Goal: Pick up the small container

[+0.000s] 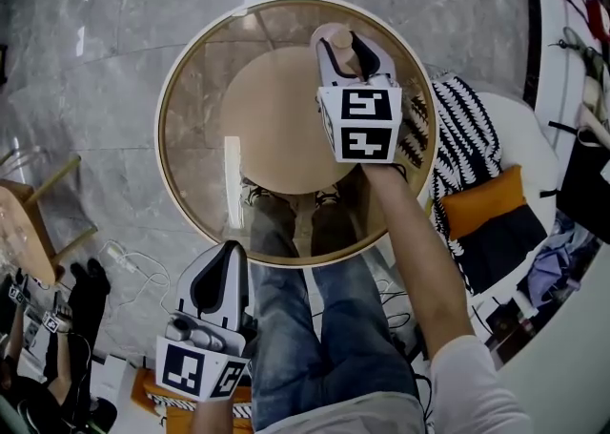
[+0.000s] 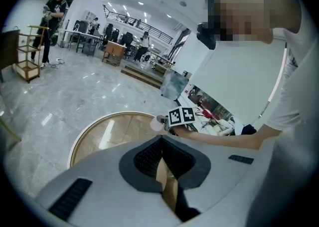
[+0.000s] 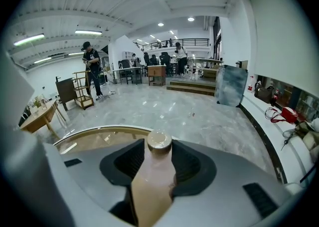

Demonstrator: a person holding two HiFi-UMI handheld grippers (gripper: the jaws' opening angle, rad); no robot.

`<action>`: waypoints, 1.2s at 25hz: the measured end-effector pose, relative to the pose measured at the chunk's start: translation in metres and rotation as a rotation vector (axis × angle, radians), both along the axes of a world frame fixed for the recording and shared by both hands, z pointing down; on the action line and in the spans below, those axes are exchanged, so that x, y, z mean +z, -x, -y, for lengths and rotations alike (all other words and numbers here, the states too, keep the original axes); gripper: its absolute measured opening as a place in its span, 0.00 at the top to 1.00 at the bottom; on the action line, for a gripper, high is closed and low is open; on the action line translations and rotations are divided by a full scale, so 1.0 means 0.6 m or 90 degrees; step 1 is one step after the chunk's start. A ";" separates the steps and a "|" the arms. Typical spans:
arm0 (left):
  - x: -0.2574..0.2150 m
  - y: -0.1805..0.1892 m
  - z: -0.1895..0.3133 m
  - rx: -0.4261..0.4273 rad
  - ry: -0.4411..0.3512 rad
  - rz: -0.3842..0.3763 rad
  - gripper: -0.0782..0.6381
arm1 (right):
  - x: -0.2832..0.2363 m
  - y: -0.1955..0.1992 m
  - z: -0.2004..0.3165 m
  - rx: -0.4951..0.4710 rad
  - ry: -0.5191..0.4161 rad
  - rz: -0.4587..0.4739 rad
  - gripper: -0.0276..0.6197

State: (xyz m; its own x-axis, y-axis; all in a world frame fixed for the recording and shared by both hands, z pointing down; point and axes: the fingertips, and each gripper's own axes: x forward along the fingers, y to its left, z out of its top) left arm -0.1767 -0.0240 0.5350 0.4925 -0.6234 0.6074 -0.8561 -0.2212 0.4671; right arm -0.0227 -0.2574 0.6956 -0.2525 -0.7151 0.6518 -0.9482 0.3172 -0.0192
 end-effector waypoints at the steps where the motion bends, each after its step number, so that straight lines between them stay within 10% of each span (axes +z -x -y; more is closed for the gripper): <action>1: 0.000 0.002 0.001 0.000 0.001 0.001 0.87 | 0.001 0.002 0.001 0.000 0.001 -0.002 0.68; 30: 0.002 0.012 0.004 -0.005 0.006 0.005 0.87 | 0.005 -0.004 0.006 -0.020 -0.011 -0.003 0.73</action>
